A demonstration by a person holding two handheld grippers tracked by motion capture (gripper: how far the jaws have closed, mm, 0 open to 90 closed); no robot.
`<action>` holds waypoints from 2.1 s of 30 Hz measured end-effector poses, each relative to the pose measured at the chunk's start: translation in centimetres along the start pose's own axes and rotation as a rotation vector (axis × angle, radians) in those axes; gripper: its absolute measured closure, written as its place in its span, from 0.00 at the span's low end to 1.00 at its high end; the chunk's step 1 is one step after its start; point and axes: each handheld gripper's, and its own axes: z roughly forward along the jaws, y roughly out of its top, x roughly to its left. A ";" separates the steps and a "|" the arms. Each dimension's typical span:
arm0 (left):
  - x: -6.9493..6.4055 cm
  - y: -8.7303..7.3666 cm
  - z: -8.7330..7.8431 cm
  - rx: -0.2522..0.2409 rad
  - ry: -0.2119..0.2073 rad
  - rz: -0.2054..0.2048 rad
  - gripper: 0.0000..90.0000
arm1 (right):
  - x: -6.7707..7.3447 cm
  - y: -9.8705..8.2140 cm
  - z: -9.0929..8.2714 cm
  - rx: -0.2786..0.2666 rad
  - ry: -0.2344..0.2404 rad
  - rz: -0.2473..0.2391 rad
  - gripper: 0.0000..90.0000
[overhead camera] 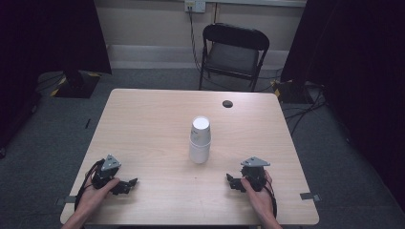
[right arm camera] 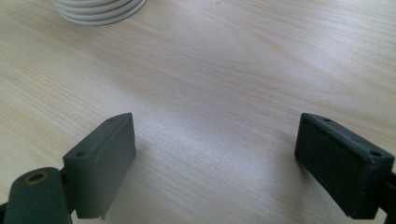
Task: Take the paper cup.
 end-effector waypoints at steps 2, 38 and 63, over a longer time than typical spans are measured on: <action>0.0 0.0 0.0 -0.001 0.000 0.000 0.00 | 0.0 0.0 0.0 -0.001 -0.001 0.000 0.13; -0.1 0.0 0.0 0.000 0.003 -0.005 0.00 | 1.1 6.2 -4.0 -0.254 0.235 -0.068 0.21; 0.0 0.0 0.0 0.001 0.003 -0.003 0.00 | 3.3 14.2 -2.6 -0.382 0.306 -0.167 0.19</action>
